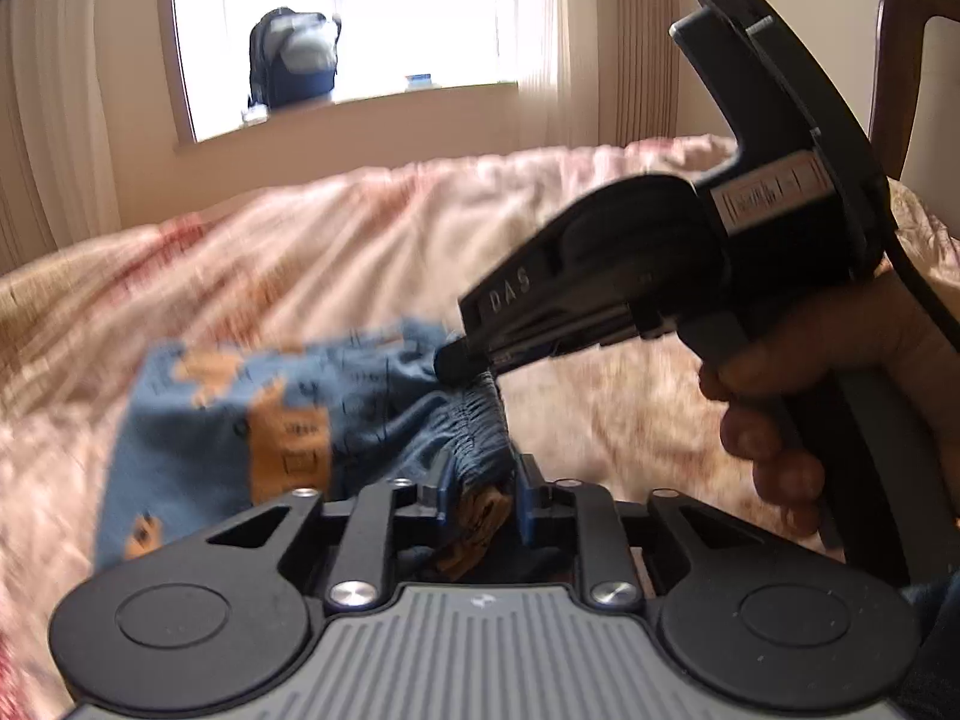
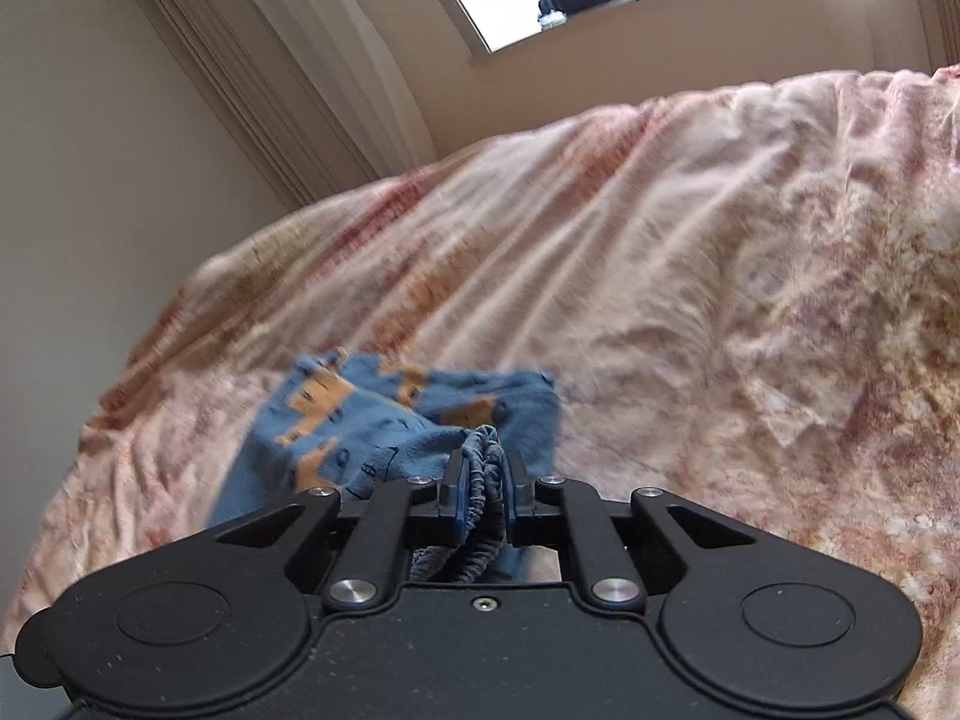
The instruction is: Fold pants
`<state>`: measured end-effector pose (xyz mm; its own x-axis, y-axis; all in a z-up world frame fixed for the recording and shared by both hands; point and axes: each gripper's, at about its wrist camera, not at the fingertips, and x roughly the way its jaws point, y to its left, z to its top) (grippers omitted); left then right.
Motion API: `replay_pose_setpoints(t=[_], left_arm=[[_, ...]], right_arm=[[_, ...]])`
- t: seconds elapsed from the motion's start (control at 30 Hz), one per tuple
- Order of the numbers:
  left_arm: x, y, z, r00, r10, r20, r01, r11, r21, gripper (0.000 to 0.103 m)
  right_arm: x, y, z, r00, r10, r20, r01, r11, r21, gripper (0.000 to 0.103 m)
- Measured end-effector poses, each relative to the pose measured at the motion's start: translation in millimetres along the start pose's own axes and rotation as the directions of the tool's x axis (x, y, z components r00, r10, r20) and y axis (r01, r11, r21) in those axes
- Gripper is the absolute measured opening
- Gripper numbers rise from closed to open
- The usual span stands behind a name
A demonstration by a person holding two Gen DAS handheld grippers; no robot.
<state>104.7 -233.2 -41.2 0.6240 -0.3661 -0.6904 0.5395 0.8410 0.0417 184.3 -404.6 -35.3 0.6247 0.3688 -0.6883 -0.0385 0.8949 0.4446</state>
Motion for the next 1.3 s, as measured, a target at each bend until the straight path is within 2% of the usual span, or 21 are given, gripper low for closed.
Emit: replay_pose_setpoints(t=[0.07,0.13,0.17,0.2,0.27,0.37,0.43,0.47,0.57,0.63,0.73,0.8,0.9,0.97,1.03,1.13,1.2,1.3], left_arm=[[-8,12,-6,0.999,-0.033,0.006,0.034,0.999,-0.041,0.053],[-23,28,-13,0.998,-0.043,0.038,0.046,0.997,-0.068,0.067],[-32,38,-16,0.998,-0.036,0.051,0.04,0.995,-0.086,0.073],[-39,49,-19,0.998,-0.022,0.057,0.028,0.993,-0.111,0.076],[-49,74,-25,0.998,0.041,0.05,-0.03,0.982,-0.188,0.092],[-53,113,-29,0.987,0.159,0.005,-0.149,0.935,-0.321,0.096],[-50,136,-29,0.978,0.206,-0.027,-0.2,0.902,-0.382,0.103],[-47,144,-31,0.976,0.214,-0.042,-0.213,0.895,-0.392,0.103],[-35,160,-42,0.974,0.195,-0.114,-0.224,0.904,-0.365,0.103],[-28,165,-55,0.965,0.203,-0.168,-0.249,0.911,-0.329,0.102],[-34,174,-79,0.974,0.16,-0.159,-0.208,0.912,-0.355,0.103],[-38,180,-86,0.978,0.137,-0.158,-0.19,0.901,-0.391,0.103],[-43,181,-86,0.977,0.126,-0.171,-0.184,0.901,-0.392,0.103],[-48,182,-85,0.978,0.124,-0.17,-0.183,0.898,-0.4,0.103],[-56,184,-83,0.983,0.123,-0.14,-0.173,0.881,-0.44,0.103],[-67,186,-78,0.993,0.122,-0.012,-0.112,0.865,-0.49,0.103],[-66,181,-74,0.993,0.111,0.042,-0.078,0.879,-0.471,0.103],[-49,171,-72,0.995,0.103,0.005,-0.091,0.902,-0.421,0.103]], right_arm=[[-1,-2,-1,1.0,-0.021,0.007,0.021,1.0,-0.003,0.03],[-8,-2,0,0.999,-0.035,0.039,0.036,0.999,-0.017,0.037],[-12,-3,0,0.997,-0.045,0.055,0.046,0.999,-0.019,0.045],[-15,-3,1,0.996,-0.053,0.069,0.054,0.998,-0.016,0.058],[-17,-3,1,0.995,-0.066,0.08,0.066,0.998,-0.005,0.074],[-16,6,-3,0.992,-0.098,0.08,0.1,0.995,-0.02,0.086],[-18,18,-9,0.989,-0.118,0.088,0.122,0.991,-0.049,0.097],[-19,25,-14,0.987,-0.127,0.097,0.133,0.989,-0.064,0.102],[-11,42,-27,0.981,-0.185,0.063,0.191,0.978,-0.09,0.102],[-3,49,-34,0.975,-0.221,0.016,0.222,0.967,-0.126,0.102],[4,52,-46,0.95,-0.309,-0.055,0.29,0.932,-0.217,0.102],[2,51,-49,0.945,-0.317,-0.083,0.29,0.927,-0.238,0.102],[-4,55,-51,0.937,-0.33,-0.112,0.29,0.917,-0.272,0.102],[-15,60,-53,0.943,-0.322,-0.086,0.285,0.913,-0.292,0.102],[-28,63,-54,0.952,-0.303,-0.033,0.279,0.91,-0.307,0.102],[-38,65,-51,0.957,-0.287,0.052,0.289,0.91,-0.297,0.102],[-34,66,-48,0.956,-0.274,0.101,0.292,0.911,-0.291,0.102],[-15,70,-40,0.945,-0.289,0.157,0.326,0.881,-0.344,0.102]])
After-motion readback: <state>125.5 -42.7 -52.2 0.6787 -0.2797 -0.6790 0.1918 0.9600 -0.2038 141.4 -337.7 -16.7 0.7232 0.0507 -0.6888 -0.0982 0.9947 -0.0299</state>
